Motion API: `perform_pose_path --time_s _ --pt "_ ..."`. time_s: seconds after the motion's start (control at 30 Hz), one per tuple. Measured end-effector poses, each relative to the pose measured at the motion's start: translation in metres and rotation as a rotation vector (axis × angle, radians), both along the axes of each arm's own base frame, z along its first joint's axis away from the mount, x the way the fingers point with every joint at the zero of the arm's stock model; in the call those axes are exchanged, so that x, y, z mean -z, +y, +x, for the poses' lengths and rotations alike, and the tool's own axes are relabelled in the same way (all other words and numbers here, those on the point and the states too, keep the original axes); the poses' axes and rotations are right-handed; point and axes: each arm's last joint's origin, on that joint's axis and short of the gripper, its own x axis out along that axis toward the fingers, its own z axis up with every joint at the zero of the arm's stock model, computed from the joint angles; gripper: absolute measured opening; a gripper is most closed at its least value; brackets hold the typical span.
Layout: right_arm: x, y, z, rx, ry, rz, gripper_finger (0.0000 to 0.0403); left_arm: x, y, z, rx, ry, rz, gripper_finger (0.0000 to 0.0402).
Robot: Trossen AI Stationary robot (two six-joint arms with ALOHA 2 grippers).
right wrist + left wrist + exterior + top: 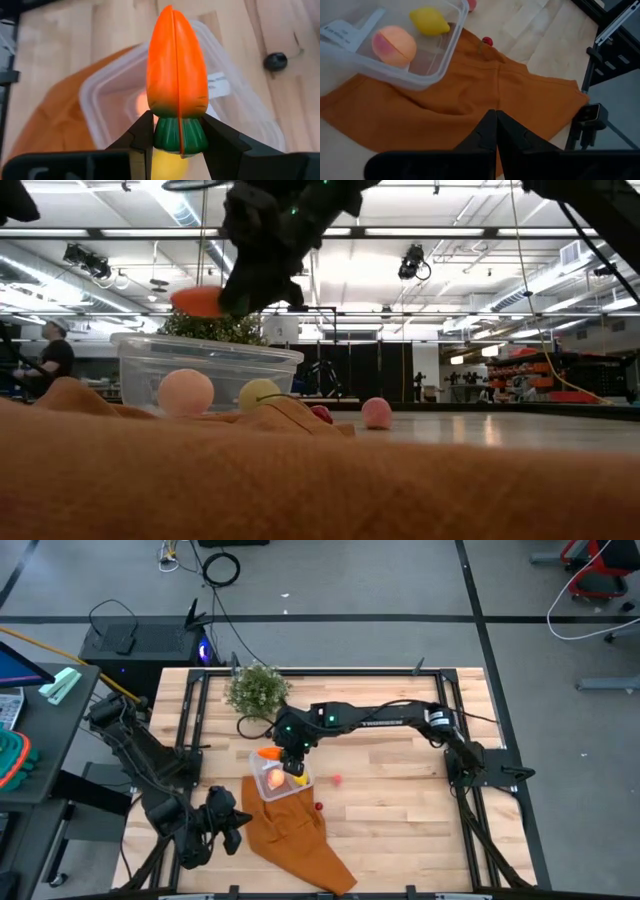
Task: Pick and placing Produce into tupperware
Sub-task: Put the orange carrot into the bin
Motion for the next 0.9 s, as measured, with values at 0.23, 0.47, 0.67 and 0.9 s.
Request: perform_pose_path --time_s 0.23,0.47,0.67,0.9 --pt "0.015 -0.011 0.003 -0.007 0.037 -0.012 0.0098 0.001 0.000 -0.003 -0.004 0.010 0.005 0.0012" --pt "0.013 -0.009 0.003 -0.043 0.015 -0.028 0.0098 0.002 0.001 -0.003 -0.005 0.018 0.021 0.0023" --pt "0.025 -0.003 0.007 -0.091 0.033 -0.062 0.0097 0.002 0.002 -0.004 -0.005 0.021 0.027 0.0016" --pt "0.043 -0.001 0.014 -0.109 0.049 -0.087 0.0097 0.002 0.002 -0.003 -0.006 0.021 0.026 0.0010"
